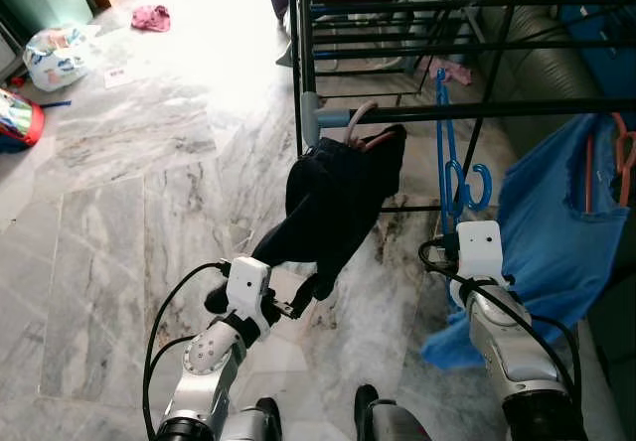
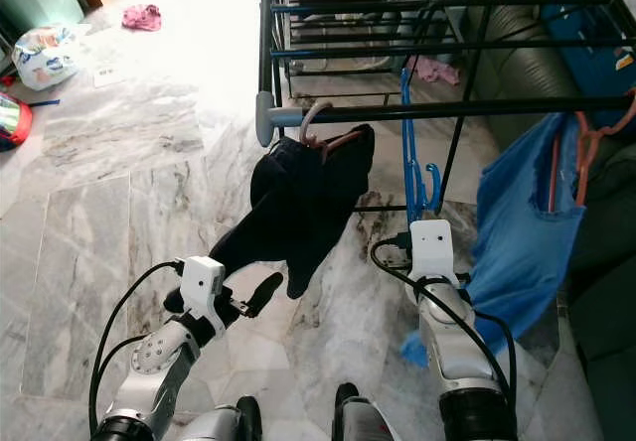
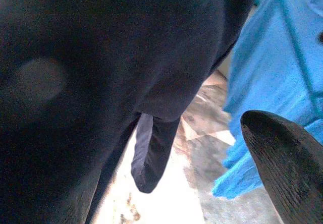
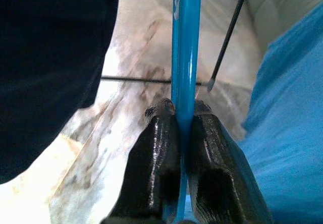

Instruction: Hang hanger

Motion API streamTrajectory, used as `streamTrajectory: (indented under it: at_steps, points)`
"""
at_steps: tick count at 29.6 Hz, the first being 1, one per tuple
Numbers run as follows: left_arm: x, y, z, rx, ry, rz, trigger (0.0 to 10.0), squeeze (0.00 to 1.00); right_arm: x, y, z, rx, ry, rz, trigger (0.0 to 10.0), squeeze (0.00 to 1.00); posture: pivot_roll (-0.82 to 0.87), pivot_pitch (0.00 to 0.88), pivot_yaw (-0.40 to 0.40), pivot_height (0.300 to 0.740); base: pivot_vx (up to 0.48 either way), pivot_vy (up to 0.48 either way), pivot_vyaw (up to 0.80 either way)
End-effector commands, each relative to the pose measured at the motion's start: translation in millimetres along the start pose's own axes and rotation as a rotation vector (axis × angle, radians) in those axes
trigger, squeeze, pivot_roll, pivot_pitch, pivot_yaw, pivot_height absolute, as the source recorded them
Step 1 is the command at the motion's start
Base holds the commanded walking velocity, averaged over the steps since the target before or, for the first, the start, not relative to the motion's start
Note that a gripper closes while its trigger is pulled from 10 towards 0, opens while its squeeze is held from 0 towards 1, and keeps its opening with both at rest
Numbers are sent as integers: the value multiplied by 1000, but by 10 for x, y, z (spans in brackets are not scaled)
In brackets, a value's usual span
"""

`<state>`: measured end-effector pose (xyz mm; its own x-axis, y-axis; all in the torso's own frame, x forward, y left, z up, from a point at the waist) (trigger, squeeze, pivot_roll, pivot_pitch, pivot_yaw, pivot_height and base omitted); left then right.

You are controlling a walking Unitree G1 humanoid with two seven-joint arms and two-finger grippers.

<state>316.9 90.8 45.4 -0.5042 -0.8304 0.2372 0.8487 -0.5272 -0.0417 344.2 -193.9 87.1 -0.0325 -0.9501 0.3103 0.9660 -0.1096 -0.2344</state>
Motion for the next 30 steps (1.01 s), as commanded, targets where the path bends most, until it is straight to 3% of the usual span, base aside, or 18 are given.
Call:
streamTrajectory:
  at_steps: [1,10,19,25,30]
  points:
    - [-30,-17,76,37,31,27,10000,0,125,-64,103,30,7,-50,10000,0,-43,292,14,740,0,0,0]
    - [-15,12,219,74,33,31,10000,0,304,-139,300,82,10,-103,10000,0,-47,290,15,740,0,0,0]
    - [-31,18,220,76,36,48,10000,0,494,-113,500,121,2,-134,10000,0,-45,280,13,740,0,0,0]
    - [-57,56,240,66,44,77,10000,0,646,12,651,136,29,-131,10000,0,-42,275,10,740,0,0,0]
    - [-62,68,244,63,46,78,10000,0,647,149,784,132,59,-83,10000,0,-39,278,11,740,0,0,0]
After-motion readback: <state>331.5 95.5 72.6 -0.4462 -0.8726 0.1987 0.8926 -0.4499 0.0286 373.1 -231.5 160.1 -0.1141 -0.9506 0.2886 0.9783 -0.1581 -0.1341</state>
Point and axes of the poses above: a point about 5 cm out from each wrist's last joint towards the gripper, its own y axis pointing out of the wrist towards the gripper, its own z axis along the axis of the wrist's last joint, x = y × z, the point moved 4 cm from there along y, pointing out of the wrist towards the gripper, and after that the axes turned 9 degrees about -y, right-handed, at the moved point
